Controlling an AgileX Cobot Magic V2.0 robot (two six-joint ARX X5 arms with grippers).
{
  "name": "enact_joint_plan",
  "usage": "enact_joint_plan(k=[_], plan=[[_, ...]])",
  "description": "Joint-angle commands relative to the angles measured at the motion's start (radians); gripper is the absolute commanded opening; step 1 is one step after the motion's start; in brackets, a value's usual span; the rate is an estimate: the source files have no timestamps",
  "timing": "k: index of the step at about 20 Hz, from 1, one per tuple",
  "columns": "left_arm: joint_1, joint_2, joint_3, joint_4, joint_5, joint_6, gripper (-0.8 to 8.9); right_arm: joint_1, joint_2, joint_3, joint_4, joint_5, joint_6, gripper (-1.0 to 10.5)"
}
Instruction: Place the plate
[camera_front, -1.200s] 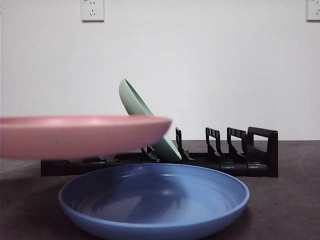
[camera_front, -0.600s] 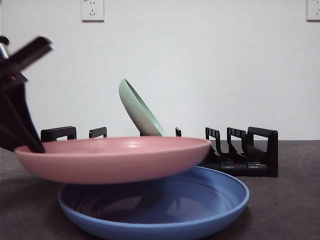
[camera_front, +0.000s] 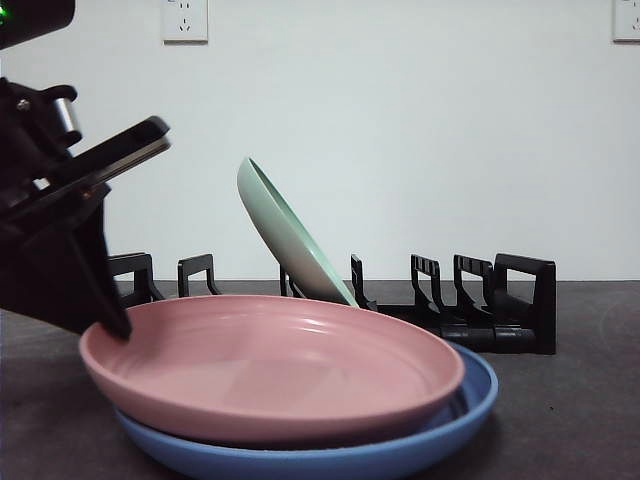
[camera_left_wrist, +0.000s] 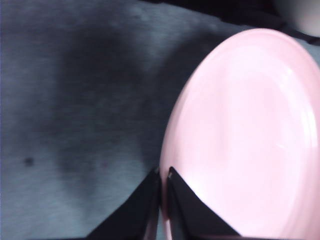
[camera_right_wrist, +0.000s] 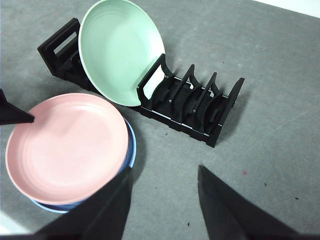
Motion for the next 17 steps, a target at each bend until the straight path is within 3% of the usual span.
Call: enact_joint_plan(k=[1, 4, 8, 13, 15, 17], plan=[[-0.033, 0.012, 0.013, 0.024, -0.032, -0.008, 0.09, 0.007, 0.005, 0.013, 0.006, 0.005, 0.011, 2.1], [-0.051, 0.012, 0.013, 0.036, -0.039, -0.009, 0.11, 0.007, 0.005, 0.013, 0.006, 0.005, 0.011, 2.1], [-0.051, 0.012, 0.013, 0.031, -0.039, -0.016, 2.29, 0.007, 0.005, 0.013, 0.005, 0.005, 0.011, 2.1], [-0.045, -0.074, 0.036, 0.021, -0.038, -0.007, 3.45, 0.007, 0.005, 0.013, 0.006, 0.005, 0.013, 2.1], [-0.023, -0.183, 0.088, -0.051, -0.049, 0.082, 3.44, 0.007, 0.008, 0.013, 0.006, 0.004, 0.026, 2.1], [0.033, -0.308, 0.159, -0.185, -0.084, 0.225, 3.44, 0.007, 0.016, 0.013, 0.016, 0.003, 0.064, 2.1]])
